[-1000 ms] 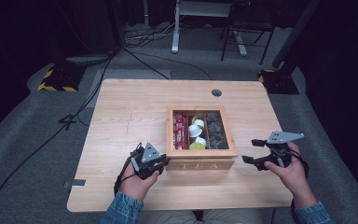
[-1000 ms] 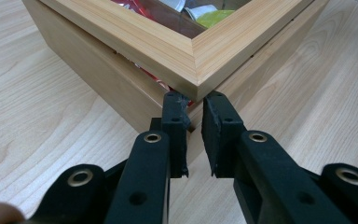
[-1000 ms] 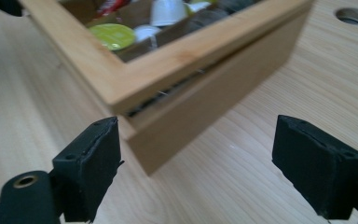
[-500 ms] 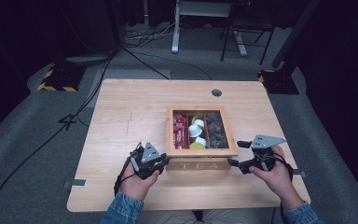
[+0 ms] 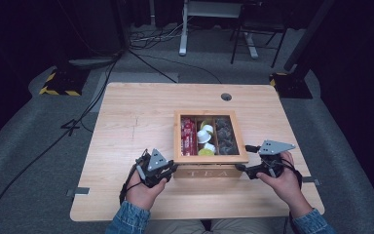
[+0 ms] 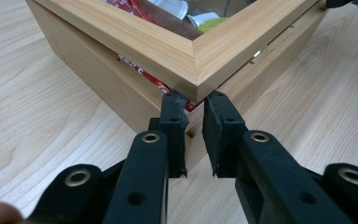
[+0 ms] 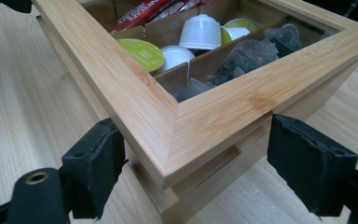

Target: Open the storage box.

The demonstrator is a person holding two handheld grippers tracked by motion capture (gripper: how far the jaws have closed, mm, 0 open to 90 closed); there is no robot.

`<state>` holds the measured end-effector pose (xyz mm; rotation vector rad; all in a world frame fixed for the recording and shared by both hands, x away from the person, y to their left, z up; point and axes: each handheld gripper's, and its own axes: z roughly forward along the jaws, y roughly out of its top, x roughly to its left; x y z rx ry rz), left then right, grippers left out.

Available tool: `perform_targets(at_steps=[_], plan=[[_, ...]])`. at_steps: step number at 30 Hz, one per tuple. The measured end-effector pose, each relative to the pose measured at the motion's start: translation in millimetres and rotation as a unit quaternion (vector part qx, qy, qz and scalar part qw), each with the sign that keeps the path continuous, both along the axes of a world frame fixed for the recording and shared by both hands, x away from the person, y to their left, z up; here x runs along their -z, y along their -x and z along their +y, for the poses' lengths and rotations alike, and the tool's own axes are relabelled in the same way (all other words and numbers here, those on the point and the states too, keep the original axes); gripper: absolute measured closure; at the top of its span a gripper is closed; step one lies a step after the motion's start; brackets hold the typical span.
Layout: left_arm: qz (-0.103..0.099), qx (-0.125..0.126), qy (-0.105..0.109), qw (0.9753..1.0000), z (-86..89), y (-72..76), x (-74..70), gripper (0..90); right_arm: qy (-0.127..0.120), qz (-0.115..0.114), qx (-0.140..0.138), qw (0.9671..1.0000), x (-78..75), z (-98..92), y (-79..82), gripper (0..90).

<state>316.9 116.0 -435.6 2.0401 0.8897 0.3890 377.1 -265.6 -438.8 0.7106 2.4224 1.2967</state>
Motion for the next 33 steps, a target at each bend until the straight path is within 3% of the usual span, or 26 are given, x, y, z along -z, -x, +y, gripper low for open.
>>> perform_targets(at_steps=[4,6,10,15,20,23,26,29,33], plan=[[-0.001,0.003,0.005,1.0000,-0.2,-0.8,0.1,75.4,0.004,-0.011,-0.002,0.9999,-1.5,0.2,0.7,19.2],[-0.008,0.000,0.006,0.9999,-1.0,-1.0,0.1,66.1,0.007,-0.014,-0.003,0.9999,-1.9,0.3,0.7,19.3],[-0.021,-0.006,0.018,0.9996,1.1,-0.7,-2.4,60.2,0.009,-0.034,-0.006,0.9993,-8.6,-0.6,2.2,21.3],[-0.023,-0.021,0.018,0.9993,9.3,-0.3,-2.7,55.1,0.010,-0.053,-0.005,0.9985,-21.7,-0.1,3.5,25.8],[-0.017,-0.057,0.019,0.9981,24.1,-4.6,4.9,49.5,0.005,-0.066,-0.004,0.9978,-36.3,0.8,1.0,28.1],[-0.007,-0.078,0.014,0.9969,35.1,-6.9,11.9,47.2,0.000,-0.072,-0.006,0.9974,-45.8,0.7,-1.7,29.3],[-0.008,-0.092,-0.022,0.9955,44.6,-10.0,19.6,46.0,0.006,-0.077,-0.009,0.9970,-55.3,1.3,-5.2,29.2],[-0.006,-0.113,-0.060,0.9918,52.2,-14.0,27.7,42.7,0.002,-0.079,-0.005,0.9968,-64.5,1.8,-9.5,29.4],[0.008,-0.122,-0.052,0.9911,61.2,-20.9,37.2,39.0,0.001,-0.084,-0.006,0.9964,-77.5,2.7,-15.4,31.8]])
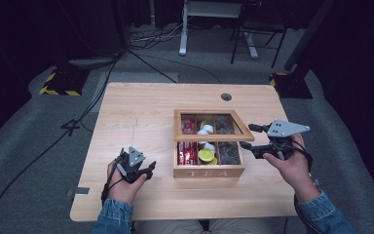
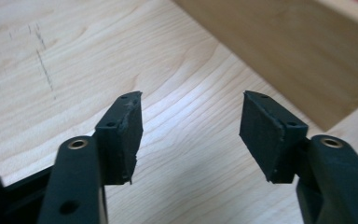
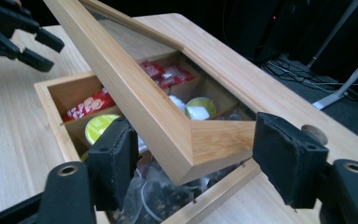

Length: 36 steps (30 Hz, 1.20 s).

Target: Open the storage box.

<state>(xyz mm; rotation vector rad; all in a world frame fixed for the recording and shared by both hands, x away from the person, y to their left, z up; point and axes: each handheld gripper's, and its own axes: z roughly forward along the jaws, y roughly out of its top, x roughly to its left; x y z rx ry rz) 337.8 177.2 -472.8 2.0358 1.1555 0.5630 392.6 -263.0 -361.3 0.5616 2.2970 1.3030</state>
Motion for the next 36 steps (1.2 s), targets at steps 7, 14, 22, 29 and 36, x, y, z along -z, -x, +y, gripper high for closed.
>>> perform_targets(at_steps=[7,14,22,29,36], plan=[[0.010,-0.033,0.016,0.9993,10.8,-8.8,9.8,23.5,-0.011,0.008,0.005,0.9999,-15.3,2.9,-13.6,31.8],[0.018,-0.033,0.022,0.9990,11.5,-15.2,14.3,22.6,-0.004,0.008,0.003,1.0000,-29.5,12.3,-30.4,34.2],[0.031,-0.045,0.017,0.9984,17.6,-20.0,19.6,23.3,-0.017,0.008,0.001,0.9998,-43.4,20.6,-50.3,36.9],[0.056,-0.048,0.001,0.9973,15.9,-18.9,21.2,25.1,-0.038,0.015,0.006,0.9991,-50.9,22.5,-67.0,40.5],[0.066,-0.052,0.007,0.9964,27.2,-6.3,21.9,22.6,-0.051,0.024,0.006,0.9984,-53.7,28.2,-86.9,43.2]])
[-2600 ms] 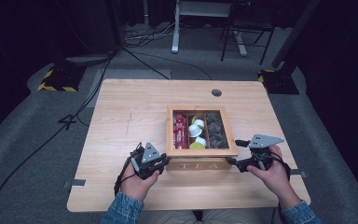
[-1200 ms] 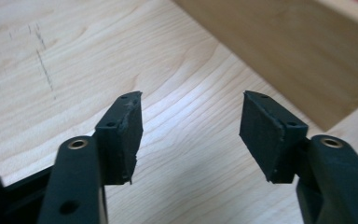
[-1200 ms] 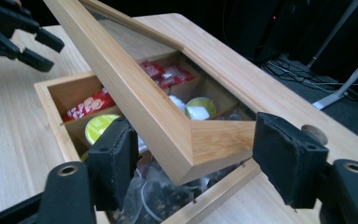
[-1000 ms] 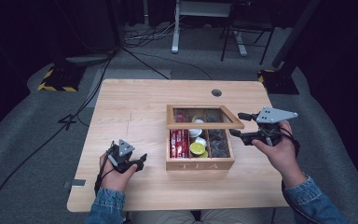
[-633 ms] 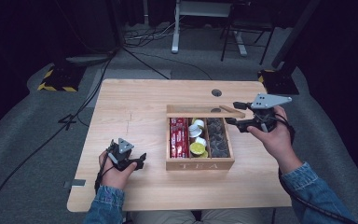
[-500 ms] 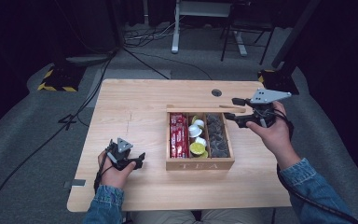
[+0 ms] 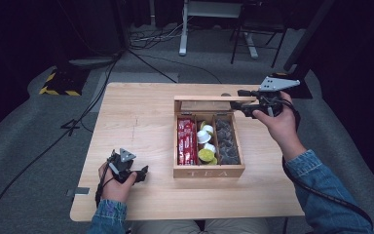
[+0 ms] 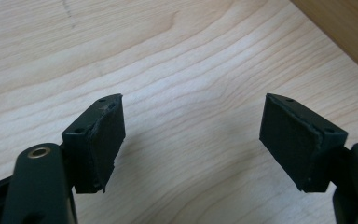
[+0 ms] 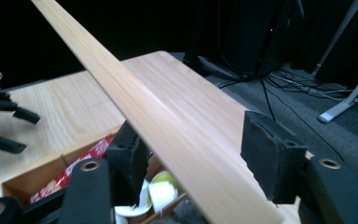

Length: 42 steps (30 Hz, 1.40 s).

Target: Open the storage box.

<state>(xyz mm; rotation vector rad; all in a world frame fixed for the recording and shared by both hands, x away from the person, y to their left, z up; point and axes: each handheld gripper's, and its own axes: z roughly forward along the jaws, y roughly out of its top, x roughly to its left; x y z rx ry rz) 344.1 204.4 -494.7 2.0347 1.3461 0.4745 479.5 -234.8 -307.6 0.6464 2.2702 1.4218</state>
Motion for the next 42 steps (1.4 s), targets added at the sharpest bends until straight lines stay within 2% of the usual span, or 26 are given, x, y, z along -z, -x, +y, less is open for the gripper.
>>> perform_targets(at_steps=[6,13,21,27,33,42], plan=[[-0.008,-0.012,0.002,0.9999,6.3,1.4,2.7,21.2,-0.023,0.012,0.002,0.9996,-4.8,3.5,-16.9,43.7],[-0.009,-0.013,-0.003,0.9999,7.8,-2.5,7.4,20.5,-0.023,0.003,0.018,0.9996,-14.7,6.7,-33.8,43.7],[-0.012,-0.013,-0.004,0.9998,7.2,-6.5,8.9,20.1,-0.036,0.010,0.031,0.9988,-19.1,7.0,-55.0,43.2],[-0.013,-0.011,-0.005,0.9998,5.8,-9.9,9.1,19.7,-0.048,0.017,0.044,0.9977,-17.8,7.7,-66.1,41.4],[-0.012,-0.008,-0.005,0.9999,4.8,-13.0,9.0,19.4,-0.047,0.039,0.058,0.9965,-10.8,12.2,-78.0,38.7],[-0.011,-0.006,-0.007,0.9999,2.7,-18.1,9.0,18.3,-0.036,0.056,0.077,0.9948,1.1,16.2,-97.2,36.1]])
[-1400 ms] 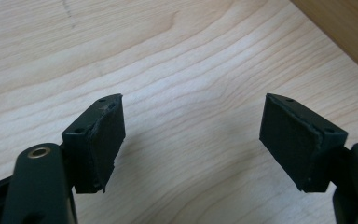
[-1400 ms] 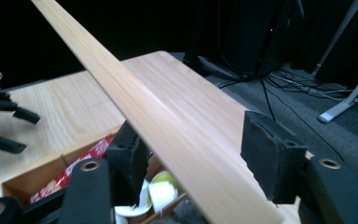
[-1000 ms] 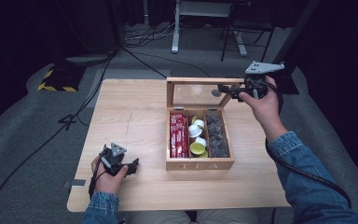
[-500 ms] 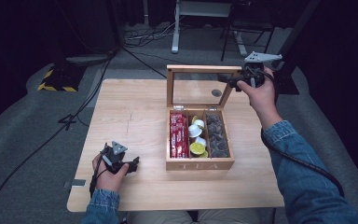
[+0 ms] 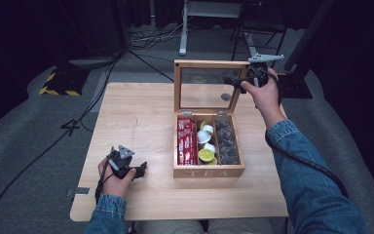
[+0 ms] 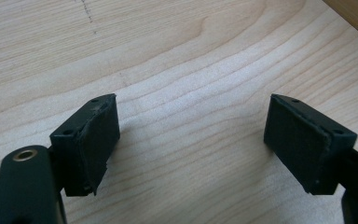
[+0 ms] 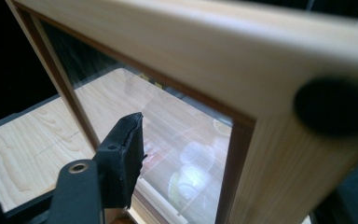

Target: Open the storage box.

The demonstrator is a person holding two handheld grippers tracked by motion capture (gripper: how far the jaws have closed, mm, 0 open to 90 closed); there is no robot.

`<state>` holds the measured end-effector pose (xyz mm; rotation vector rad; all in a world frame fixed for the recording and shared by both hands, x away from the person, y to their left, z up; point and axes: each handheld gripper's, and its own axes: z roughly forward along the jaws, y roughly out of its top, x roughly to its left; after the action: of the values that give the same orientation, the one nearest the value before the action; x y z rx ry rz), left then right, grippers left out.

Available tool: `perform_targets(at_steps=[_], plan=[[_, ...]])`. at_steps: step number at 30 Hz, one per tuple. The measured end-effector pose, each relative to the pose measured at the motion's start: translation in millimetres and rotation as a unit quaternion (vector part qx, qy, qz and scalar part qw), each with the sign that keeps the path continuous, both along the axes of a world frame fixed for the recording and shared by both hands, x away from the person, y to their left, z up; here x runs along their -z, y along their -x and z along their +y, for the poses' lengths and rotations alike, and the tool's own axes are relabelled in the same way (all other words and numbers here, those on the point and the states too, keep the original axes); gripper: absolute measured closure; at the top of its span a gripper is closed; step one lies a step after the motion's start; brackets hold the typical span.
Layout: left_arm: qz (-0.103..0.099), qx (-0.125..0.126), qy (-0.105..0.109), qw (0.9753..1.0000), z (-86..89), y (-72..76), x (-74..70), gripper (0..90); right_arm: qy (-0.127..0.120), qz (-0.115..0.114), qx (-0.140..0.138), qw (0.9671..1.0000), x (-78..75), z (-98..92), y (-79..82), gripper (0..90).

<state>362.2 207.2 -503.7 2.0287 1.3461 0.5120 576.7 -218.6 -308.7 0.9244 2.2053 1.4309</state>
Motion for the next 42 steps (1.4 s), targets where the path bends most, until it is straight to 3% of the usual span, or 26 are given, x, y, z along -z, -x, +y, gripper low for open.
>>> perform_targets(at_steps=[9,17,32,42], plan=[[0.001,-0.004,-0.001,1.0000,-4.7,-4.1,0.1,16.6,-0.017,0.031,0.014,0.9993,20.9,2.3,-17.9,33.9],[0.001,-0.002,-0.002,1.0000,-4.9,-4.0,0.0,16.5,0.001,0.053,0.027,0.9983,39.1,6.5,-28.9,31.5],[0.001,-0.002,-0.002,1.0000,-5.0,-3.9,0.2,16.5,0.005,0.049,0.040,0.9980,59.0,9.8,-37.0,29.2],[0.002,-0.002,-0.003,1.0000,-4.9,-3.9,0.1,16.5,0.004,0.045,0.051,0.9976,63.3,12.5,-40.4,27.4]])
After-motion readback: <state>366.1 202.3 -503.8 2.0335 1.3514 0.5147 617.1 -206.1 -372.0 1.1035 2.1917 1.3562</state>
